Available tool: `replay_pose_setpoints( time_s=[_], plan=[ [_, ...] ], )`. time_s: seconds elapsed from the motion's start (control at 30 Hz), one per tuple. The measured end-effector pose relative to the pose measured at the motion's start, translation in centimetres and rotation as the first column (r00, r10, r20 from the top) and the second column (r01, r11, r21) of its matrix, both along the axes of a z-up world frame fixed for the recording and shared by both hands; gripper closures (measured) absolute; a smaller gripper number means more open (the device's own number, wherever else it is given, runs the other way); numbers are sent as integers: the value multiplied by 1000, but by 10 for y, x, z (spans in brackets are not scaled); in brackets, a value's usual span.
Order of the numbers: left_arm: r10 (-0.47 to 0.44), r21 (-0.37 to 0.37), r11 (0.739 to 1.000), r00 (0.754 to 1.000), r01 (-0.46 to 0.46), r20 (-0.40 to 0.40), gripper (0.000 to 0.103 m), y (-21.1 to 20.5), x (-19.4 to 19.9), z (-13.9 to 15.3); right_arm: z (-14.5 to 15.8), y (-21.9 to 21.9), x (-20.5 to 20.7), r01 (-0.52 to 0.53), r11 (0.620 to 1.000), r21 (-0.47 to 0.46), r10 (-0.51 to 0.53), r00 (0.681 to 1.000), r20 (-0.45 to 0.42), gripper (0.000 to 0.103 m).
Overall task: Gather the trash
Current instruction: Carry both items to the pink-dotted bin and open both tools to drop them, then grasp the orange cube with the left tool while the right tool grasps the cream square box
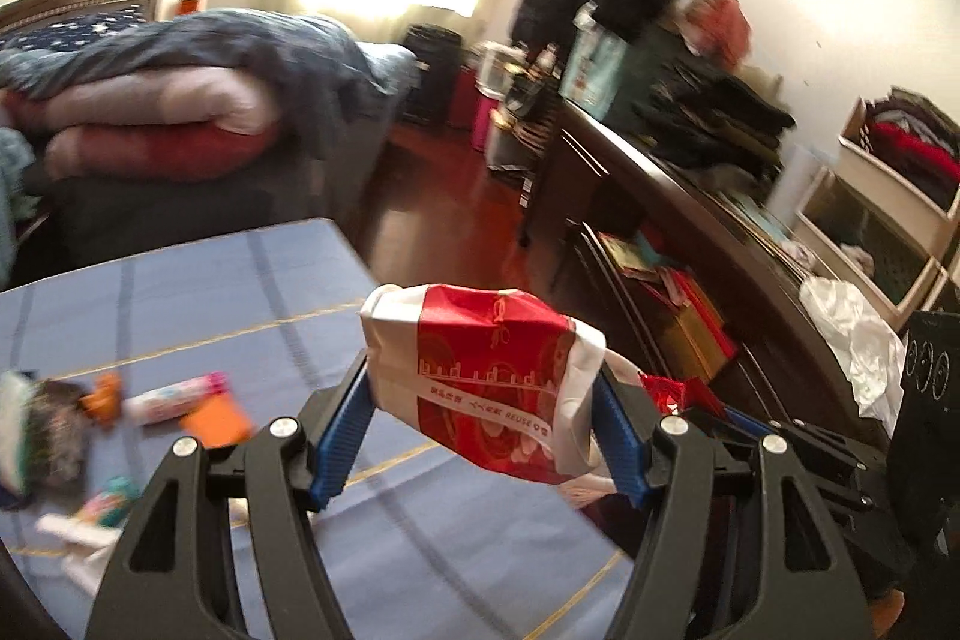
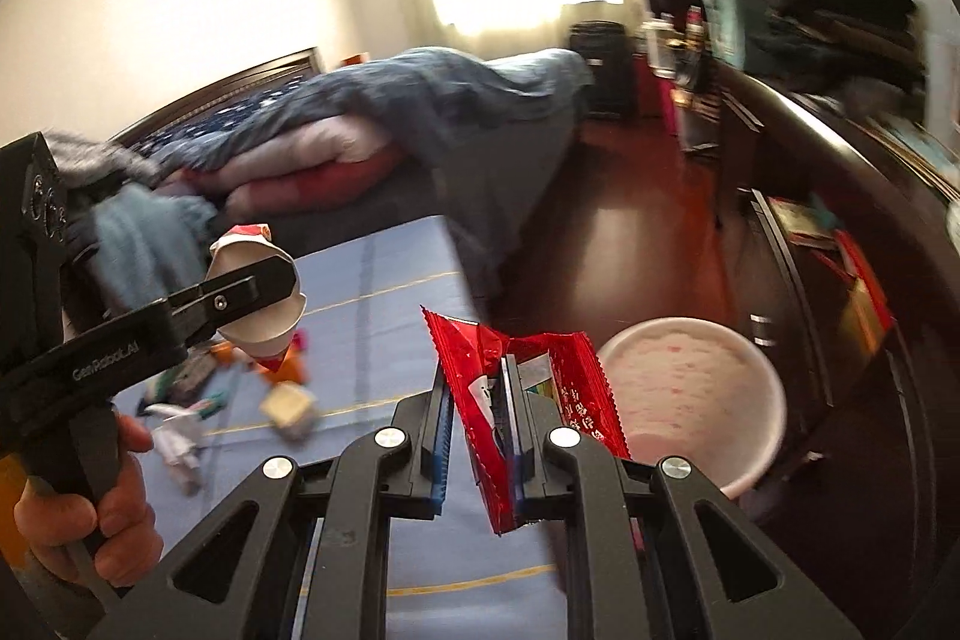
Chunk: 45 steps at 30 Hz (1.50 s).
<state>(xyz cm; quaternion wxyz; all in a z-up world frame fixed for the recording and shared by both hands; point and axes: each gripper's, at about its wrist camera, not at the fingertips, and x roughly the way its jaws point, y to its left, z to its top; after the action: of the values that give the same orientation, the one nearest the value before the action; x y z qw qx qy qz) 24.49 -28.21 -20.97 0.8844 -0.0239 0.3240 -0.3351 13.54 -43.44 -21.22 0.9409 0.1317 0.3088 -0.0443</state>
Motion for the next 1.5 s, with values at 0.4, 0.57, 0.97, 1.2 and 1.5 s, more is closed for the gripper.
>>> replay_pose_setpoints(
  time_s=[0.4,0.57,0.97,1.2,1.5],
  plan=[
    [-166,74,982,979,175,-115,35,-143,42,-61,-55,-97,19,138,988,62,-135,989,-57,88],
    [-177,100,976,972,194,-157,35,-182,61,-85,-78,-135,29,192,975,111,-185,980,-69,88],
    [-204,36,976,956,216,-213,16,-203,78,-95,-107,-172,42,266,948,176,-253,963,-95,66],
    [-89,118,987,984,107,-153,12,-164,71,-78,-102,-150,40,282,955,93,-269,954,-134,52],
    [128,250,961,992,-119,-20,6,-75,51,-45,-76,-88,41,196,980,40,-189,971,-146,30]
  ],
)
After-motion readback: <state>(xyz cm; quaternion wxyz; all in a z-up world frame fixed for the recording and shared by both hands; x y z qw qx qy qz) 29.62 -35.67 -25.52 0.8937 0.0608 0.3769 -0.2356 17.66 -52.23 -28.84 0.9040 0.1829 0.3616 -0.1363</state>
